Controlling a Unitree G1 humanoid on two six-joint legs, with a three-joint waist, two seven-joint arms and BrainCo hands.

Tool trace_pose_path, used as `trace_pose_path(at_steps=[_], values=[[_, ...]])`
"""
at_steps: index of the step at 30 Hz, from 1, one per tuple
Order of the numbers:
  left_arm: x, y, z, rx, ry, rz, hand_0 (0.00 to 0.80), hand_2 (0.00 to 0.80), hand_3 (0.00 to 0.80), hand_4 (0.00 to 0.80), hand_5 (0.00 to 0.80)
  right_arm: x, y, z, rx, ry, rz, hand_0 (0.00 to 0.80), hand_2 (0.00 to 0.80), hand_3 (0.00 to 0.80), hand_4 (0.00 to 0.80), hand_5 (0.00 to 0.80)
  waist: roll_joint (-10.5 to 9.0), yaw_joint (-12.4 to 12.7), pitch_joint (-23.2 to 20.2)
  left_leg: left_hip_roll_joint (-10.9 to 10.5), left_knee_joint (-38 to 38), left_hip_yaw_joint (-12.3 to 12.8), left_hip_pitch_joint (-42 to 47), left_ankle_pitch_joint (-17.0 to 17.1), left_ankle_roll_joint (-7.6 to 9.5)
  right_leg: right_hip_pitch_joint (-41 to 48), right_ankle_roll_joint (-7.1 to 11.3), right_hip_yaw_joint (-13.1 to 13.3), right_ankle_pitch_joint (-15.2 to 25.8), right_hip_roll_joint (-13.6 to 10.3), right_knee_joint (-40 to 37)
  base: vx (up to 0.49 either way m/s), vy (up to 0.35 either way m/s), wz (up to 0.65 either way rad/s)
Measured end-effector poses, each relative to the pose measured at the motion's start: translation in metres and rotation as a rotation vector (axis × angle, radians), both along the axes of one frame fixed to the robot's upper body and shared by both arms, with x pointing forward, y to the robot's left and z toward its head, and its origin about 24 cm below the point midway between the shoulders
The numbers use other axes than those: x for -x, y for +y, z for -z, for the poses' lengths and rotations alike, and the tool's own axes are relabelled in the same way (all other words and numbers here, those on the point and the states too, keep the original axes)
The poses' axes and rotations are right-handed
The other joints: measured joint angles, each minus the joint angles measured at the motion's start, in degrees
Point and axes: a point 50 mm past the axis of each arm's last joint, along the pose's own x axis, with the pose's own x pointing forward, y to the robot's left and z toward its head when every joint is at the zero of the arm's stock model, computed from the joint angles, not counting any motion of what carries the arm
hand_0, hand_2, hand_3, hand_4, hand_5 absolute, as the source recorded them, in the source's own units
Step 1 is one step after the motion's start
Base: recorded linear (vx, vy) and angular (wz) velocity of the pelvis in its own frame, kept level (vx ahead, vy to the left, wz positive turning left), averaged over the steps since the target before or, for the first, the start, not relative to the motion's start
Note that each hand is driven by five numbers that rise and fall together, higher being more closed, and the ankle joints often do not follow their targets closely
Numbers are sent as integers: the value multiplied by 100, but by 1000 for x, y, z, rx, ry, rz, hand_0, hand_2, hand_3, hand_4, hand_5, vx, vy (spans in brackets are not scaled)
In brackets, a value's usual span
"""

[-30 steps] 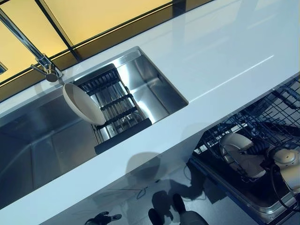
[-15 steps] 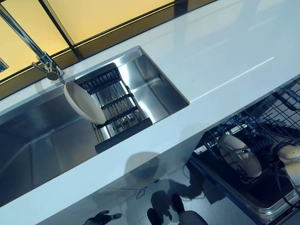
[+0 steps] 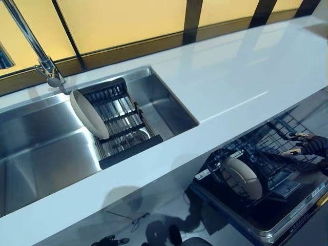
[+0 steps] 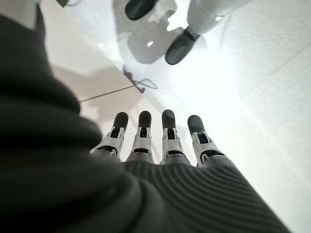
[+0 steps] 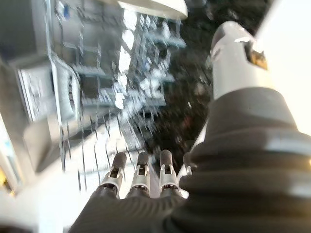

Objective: Take plates into dishwasher

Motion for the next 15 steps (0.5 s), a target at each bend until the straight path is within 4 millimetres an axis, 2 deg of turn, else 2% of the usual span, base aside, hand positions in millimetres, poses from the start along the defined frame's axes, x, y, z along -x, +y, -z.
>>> trace_pose_path(at_steps=[4, 6, 9, 14, 15], values=[[12, 1, 3, -3, 28, -9, 0, 0, 0, 0, 0, 6, -12, -22, 70, -43, 47, 0, 0, 0, 0, 0, -14, 56, -202, 2, -2, -34, 2, -6, -4, 19, 0, -13, -1, 0, 0, 42, 10, 2], [15, 1, 4, -4, 34, -11, 0, 0, 0, 0, 0, 7, -17, -28, 96, -57, 67, 0, 0, 0, 0, 0, -22, 78, -261, 4, 0, -57, 6, -6, -5, 35, 0, -36, -1, 2, 0, -23, -30, 5], [19, 0, 5, -7, 43, -14, 0, 0, 0, 0, 0, 4, -20, -44, 149, -138, 112, 0, 0, 0, 0, 0, -21, 229, -403, 5, 3, -95, -18, -11, -16, 54, -23, -63, -17, 2, -1, 11, -10, 5], [21, 0, 5, -5, 51, -9, 0, 0, 0, 0, 0, -30, 13, -84, 320, -310, 19, 0, 0, 0, 0, 0, 25, 466, -546, -27, 7, -377, -36, 23, 6, 92, -40, -196, -29, -8, -1, 36, 14, 16], [17, -1, 4, -3, 43, 3, 0, 0, 0, 0, 0, -39, 27, -95, 381, -342, -39, 0, 0, 0, 0, 0, 32, 551, -580, -34, 8, -499, -73, 67, 8, 97, -48, -293, -34, -15, -2, 56, 27, 35]])
